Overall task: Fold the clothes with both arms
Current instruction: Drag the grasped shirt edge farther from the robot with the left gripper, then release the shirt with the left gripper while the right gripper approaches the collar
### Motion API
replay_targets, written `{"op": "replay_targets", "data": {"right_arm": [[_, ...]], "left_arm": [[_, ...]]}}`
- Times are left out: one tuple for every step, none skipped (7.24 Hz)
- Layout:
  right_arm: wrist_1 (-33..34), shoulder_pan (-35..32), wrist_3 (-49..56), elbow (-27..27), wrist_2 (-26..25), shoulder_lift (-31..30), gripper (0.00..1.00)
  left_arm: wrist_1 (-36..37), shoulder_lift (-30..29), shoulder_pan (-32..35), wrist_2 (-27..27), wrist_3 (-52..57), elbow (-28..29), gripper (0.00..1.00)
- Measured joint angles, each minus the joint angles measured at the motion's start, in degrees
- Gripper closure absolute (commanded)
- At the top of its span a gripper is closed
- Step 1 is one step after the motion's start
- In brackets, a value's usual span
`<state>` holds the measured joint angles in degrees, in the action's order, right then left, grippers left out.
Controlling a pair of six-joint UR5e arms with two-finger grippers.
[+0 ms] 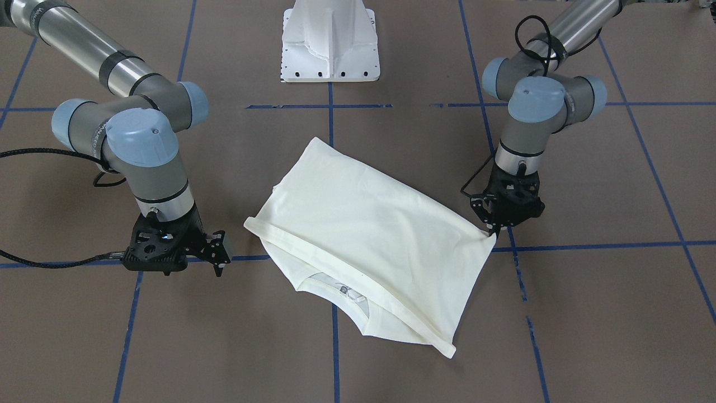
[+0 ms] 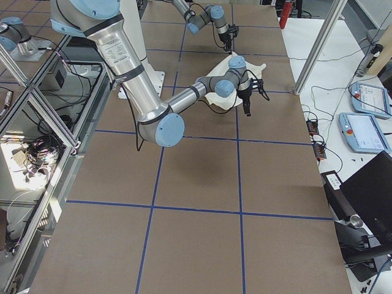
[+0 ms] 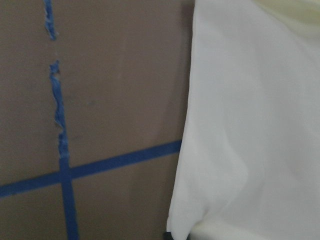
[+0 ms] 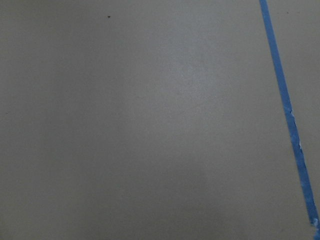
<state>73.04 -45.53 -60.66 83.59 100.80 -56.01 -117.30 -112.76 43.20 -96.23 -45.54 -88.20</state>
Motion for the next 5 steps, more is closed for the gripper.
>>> {"op": "replay_targets", "data": {"right_arm": [[0.00, -0.01, -0.06, 0.06, 0.03, 0.13, 0.00], [0.00, -0.04, -0.12, 0.14, 0.09, 0.24, 0.00], [0.00, -0.07, -0.18, 0.29, 0.18, 0.34, 0.00], [0.02, -0.07, -0.31, 0.57, 0.29, 0.43, 0.00], [0.06, -0.07, -0.52, 0.90, 0.34, 0.53, 0.00]], "left_arm": [[-0.50, -4.04, 2.65, 0.00, 1.67, 5.77, 1.00], [-2.90, -8.62, 4.91, 0.01, 3.08, 13.01, 1.00], [-7.37, -13.53, 6.74, 0.05, 4.11, 21.67, 1.00], [-11.72, -18.15, 8.14, 0.07, 4.66, 29.83, 0.98], [-14.17, -20.62, 9.14, 0.06, 5.16, 34.29, 0.01]]}}
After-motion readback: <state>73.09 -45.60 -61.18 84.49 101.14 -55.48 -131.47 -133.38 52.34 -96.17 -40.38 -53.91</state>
